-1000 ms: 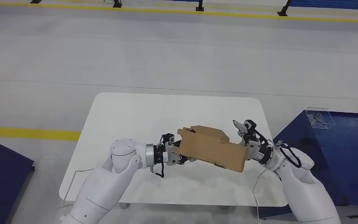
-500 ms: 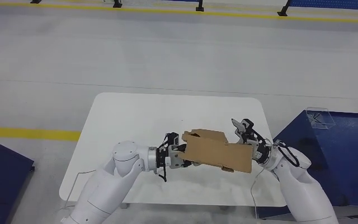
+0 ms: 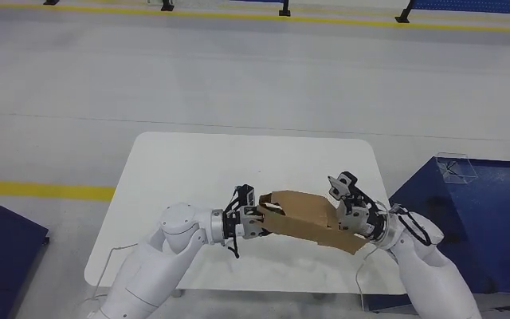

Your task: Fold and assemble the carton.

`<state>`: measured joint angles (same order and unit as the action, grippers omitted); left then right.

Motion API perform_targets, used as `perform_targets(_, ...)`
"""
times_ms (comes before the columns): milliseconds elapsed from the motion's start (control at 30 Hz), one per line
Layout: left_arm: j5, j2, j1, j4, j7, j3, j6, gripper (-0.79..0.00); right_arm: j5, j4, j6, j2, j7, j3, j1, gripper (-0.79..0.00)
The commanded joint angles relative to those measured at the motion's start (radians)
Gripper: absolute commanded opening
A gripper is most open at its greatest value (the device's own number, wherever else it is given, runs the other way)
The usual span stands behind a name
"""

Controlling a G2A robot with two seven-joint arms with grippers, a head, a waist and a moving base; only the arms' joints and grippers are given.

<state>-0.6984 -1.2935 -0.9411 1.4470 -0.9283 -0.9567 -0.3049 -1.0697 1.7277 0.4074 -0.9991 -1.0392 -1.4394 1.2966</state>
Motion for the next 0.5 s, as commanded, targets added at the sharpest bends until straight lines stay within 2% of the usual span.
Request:
perform_targets(0, -0.003, 0.0, 0.0, -0.001, -0.003, -0.001, 0.0, -0.785, -0.001, 0.011, 0.002, 0.002, 0.003, -0.012, 0.01, 0.0)
perform_targets(267, -0.004, 0.002, 0.001, -0.007, 0.025, -0.006, -0.037, -0.785, 0.019, 0.041, 0.023, 0.007, 0.018, -0.034, 0.036, 0.0)
perform_targets(467, -0.013, 0.0, 0.008, -0.011, 0.05, -0.003, -0.076, -0.785, 0.032, 0.042, -0.002, 0.009, 0.041, -0.057, 0.038, 0.0)
